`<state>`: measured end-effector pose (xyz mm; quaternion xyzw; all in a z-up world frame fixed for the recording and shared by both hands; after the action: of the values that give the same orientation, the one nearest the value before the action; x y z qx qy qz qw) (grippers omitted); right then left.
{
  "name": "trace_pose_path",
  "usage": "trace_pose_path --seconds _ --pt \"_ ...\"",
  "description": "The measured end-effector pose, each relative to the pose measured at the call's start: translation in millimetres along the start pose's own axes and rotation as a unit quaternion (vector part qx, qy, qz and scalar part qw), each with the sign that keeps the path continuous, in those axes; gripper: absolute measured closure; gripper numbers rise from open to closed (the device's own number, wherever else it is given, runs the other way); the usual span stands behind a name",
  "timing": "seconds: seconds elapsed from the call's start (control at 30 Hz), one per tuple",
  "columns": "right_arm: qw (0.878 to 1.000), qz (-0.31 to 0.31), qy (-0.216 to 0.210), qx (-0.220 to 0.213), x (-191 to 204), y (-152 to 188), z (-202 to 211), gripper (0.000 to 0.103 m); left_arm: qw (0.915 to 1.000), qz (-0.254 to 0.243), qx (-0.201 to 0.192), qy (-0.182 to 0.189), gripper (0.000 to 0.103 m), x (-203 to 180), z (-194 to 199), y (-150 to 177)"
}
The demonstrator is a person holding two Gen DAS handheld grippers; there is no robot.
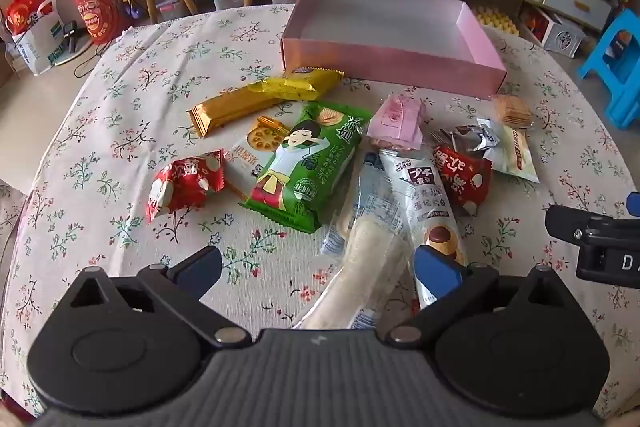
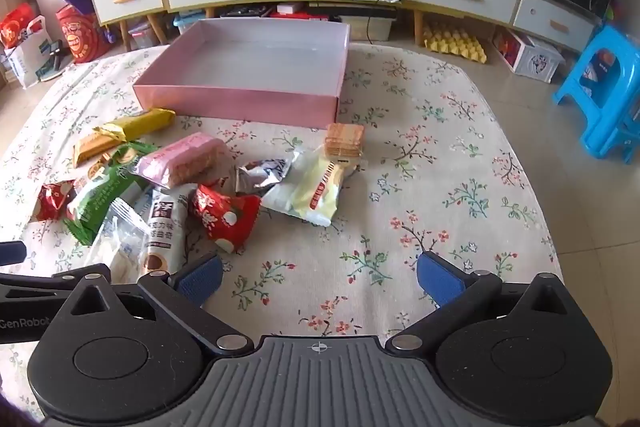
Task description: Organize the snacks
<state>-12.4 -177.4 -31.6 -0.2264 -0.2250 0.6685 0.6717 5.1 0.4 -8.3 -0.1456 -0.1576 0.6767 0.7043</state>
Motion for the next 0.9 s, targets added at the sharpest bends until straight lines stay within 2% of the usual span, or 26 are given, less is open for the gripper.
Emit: trace_pose_path --seconds 0.1,0.13,0.2,0.53,0.9 --pt "1.000 -0.001 0.002 -0.005 1 0 4 0.000 1.0000 0.001 -0.008 -0.001 0.000 3 0 0" --pt "1.000 0.001 0.012 0.007 4 0 -1 0.000 1.0000 -0.001 -0.006 -0.003 0.000 4 0 -1" --pt "1.000 -0.007 0.005 0.006 1 1 0 0.000 0.9999 -0.006 -0.005 -0.014 0.000 1 0 -2" --pt "1.000 -0.001 0.017 0.018 4 3 -5 0.000 0.9999 0.003 -0.010 -0.010 0.000 5 -1 0" --pt "1.000 0.001 0.012 0.020 5 5 -7 0.000 0.9999 0.013 -0.010 -0.004 0.000 7 -1 -1"
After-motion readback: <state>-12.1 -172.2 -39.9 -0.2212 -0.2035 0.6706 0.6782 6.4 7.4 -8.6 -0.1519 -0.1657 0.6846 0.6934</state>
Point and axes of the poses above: each gripper's, at about its wrist camera, not at the fingertips, and z roughly against the way its jaws point, x to its left, y to its underside, the point moved 1 cm from there along -z, roughly the way its jaws point, and after that the axes turned 7 degrees about x, right-handed, at the moved point
